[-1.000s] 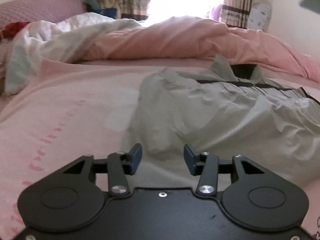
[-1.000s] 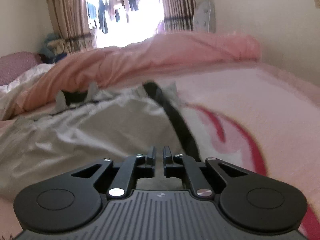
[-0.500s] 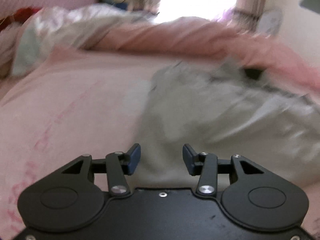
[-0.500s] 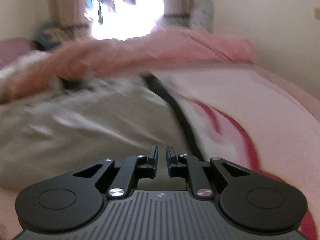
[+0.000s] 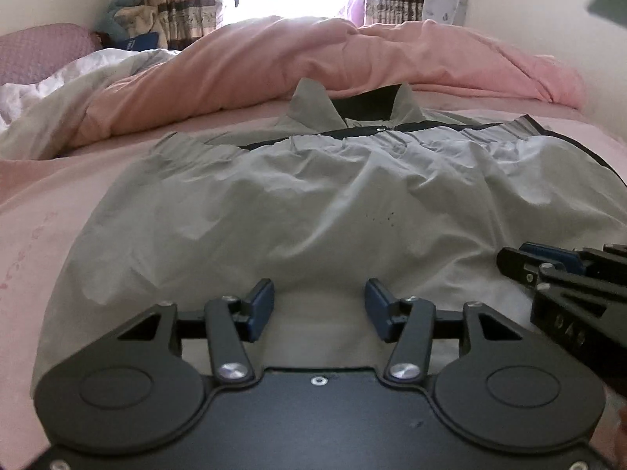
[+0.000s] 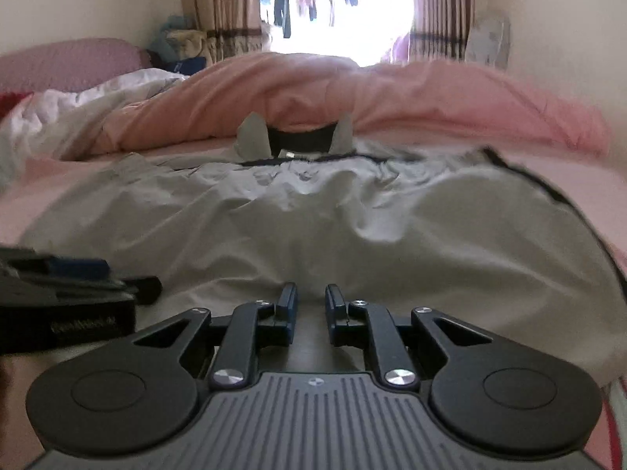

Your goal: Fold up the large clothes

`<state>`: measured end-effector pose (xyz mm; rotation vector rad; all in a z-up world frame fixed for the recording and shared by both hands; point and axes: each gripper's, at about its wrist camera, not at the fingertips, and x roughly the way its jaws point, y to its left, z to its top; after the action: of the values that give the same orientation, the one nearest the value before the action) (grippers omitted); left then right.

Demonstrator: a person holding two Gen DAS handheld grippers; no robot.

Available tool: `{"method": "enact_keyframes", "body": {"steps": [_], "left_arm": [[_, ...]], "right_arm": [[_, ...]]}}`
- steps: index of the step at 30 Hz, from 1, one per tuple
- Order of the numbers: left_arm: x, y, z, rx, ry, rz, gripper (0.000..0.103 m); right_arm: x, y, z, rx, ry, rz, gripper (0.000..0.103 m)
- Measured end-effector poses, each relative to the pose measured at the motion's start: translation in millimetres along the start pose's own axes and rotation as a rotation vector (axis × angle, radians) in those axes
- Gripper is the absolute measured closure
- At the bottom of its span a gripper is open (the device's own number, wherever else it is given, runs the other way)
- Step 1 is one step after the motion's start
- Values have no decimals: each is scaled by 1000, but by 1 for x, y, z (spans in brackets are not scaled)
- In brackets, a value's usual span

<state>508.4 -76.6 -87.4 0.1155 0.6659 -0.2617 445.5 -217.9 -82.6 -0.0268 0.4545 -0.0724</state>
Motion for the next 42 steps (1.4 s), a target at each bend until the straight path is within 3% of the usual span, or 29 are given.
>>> {"method": "enact_keyframes", "body": {"steps": [4, 9, 14, 16, 18, 23, 28, 34, 42], "left_arm": [[-2, 3, 16, -28, 31, -18, 50], [6, -3, 54, -17, -37, -12, 49], [47, -9, 73, -10, 32, 9, 48], [63, -8, 68, -18, 59, -1, 44], [66, -6, 63, -15, 30, -4, 38], [66, -3, 67, -29, 46, -7, 38], [29, 0, 60, -59, 32, 5, 38], [-18, 0, 21, -62, 14, 34, 38], [-15, -2, -15, -70, 42, 37, 35]], "right_arm": [[-5, -2, 15, 24, 31, 21, 86], [5, -8, 55, 42, -54, 28, 85], [54, -19, 61, 100, 54, 29, 86], [63, -19, 51, 95, 60, 24, 87], [62, -16, 48, 94, 49, 11, 87], [58, -12, 51, 73, 58, 6, 86], [22, -17, 53, 113, 33, 24, 86], [-27, -7, 30, 84, -2, 46, 86], [-19, 2, 0, 53, 52, 30, 87]]}}
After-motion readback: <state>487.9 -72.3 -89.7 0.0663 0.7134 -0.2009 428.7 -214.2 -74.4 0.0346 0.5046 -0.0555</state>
